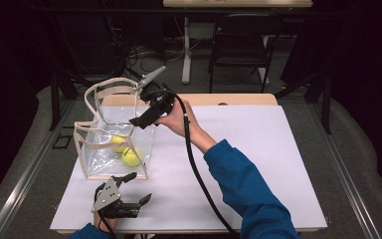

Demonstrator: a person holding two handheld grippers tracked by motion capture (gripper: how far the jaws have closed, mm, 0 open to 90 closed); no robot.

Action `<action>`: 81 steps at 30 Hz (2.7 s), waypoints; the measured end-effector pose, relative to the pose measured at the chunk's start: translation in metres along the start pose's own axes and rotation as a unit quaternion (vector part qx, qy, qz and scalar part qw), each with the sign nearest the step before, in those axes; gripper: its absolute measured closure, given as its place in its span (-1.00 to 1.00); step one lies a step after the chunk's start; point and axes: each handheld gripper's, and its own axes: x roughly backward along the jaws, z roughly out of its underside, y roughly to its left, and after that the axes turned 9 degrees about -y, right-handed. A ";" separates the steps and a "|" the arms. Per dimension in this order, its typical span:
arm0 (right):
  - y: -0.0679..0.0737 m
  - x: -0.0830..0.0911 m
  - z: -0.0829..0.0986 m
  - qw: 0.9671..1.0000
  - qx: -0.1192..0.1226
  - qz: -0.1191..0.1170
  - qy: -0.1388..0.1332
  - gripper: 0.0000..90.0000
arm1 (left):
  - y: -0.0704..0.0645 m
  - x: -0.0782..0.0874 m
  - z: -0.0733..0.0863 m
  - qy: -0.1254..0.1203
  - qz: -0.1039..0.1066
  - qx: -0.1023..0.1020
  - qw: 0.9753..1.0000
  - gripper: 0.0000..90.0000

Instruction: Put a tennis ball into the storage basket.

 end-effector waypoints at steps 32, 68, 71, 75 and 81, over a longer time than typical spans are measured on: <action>-0.001 0.059 0.058 1.000 -0.002 0.028 -0.012 -1.00 | 0.000 0.002 0.001 0.001 0.001 -0.002 1.000 -0.65; 0.003 0.125 0.137 0.997 -0.028 0.076 -0.001 -1.00 | -0.001 0.002 0.000 0.002 -0.002 -0.004 1.000 -0.65; 0.003 0.130 0.144 0.996 -0.031 0.081 -0.001 -1.00 | -0.001 0.002 0.000 0.002 -0.002 -0.004 1.000 -0.65; 0.005 0.134 0.153 0.996 -0.032 0.084 0.002 -1.00 | -0.001 0.002 0.000 0.003 -0.002 -0.004 1.000 -0.65; 0.009 0.139 0.167 0.996 -0.038 0.086 0.008 -1.00 | -0.001 0.002 0.000 0.003 -0.003 -0.004 1.000 -0.65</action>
